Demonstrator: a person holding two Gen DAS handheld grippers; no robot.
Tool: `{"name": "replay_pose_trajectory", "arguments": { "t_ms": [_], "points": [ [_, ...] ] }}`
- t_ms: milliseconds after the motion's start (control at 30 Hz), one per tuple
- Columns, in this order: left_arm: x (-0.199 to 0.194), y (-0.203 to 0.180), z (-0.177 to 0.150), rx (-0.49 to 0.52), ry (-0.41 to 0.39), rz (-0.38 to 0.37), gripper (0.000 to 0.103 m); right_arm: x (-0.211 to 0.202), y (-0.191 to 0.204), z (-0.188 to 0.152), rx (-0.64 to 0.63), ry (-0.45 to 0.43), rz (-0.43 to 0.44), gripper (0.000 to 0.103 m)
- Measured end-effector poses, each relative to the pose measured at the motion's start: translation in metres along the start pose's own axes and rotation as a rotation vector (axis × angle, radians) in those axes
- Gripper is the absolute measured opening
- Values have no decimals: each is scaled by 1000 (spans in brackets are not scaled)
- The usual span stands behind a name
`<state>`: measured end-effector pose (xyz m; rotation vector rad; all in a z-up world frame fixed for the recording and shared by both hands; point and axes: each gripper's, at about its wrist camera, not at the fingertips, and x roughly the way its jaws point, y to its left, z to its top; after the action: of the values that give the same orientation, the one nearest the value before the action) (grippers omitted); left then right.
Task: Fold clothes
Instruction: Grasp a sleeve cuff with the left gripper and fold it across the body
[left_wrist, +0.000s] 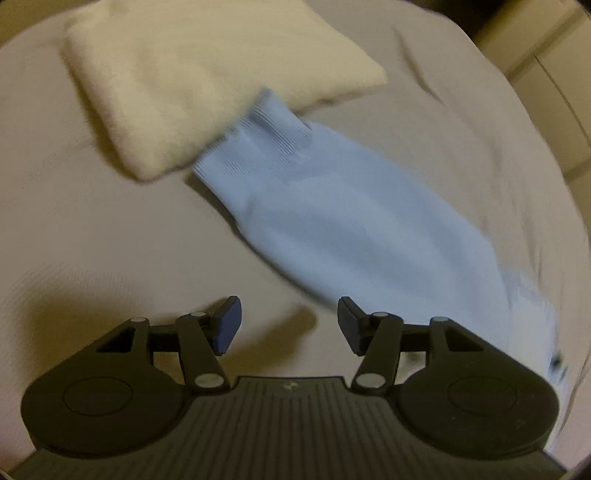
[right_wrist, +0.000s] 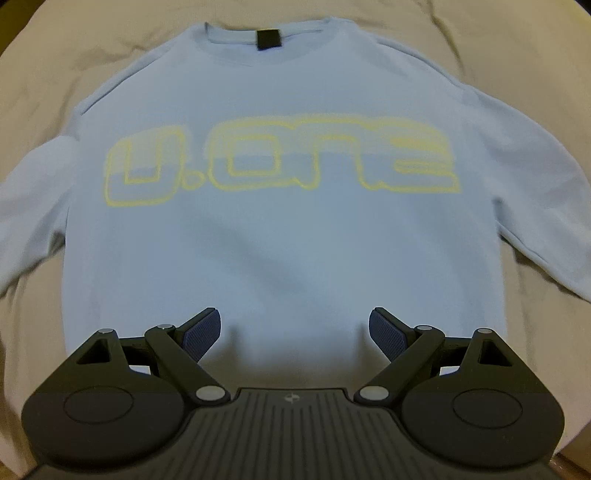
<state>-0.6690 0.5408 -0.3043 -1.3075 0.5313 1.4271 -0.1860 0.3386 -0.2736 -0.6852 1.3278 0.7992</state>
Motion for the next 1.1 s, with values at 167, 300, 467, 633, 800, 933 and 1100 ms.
{"name": "replay_pose_trajectory", "arguments": {
  "t_ms": [167, 300, 467, 633, 800, 933, 1100],
  "points": [
    [26, 18, 20, -159, -24, -70, 58, 9, 31, 21, -63, -17, 13, 89],
    [35, 15, 24, -179, -32, -87, 26, 13, 40, 23, -98, -12, 14, 89],
    [-2, -47, 15, 131, -130, -117, 4, 16, 22, 20, -72, 5, -6, 89],
    [-62, -156, -46, 547, -206, -311, 4, 11, -14, 14, -12, -10, -26, 89],
    [-70, -235, -145, 781, 5, -515, 16, 3, -56, 5, 68, -31, -36, 89],
    [-55, -255, -210, 899, 162, -449, 32, -3, -95, -3, 130, -50, -41, 90],
    [-43, -238, -225, 894, 244, -300, 36, -3, -133, -8, 212, -69, 18, 90]
  ]
}}
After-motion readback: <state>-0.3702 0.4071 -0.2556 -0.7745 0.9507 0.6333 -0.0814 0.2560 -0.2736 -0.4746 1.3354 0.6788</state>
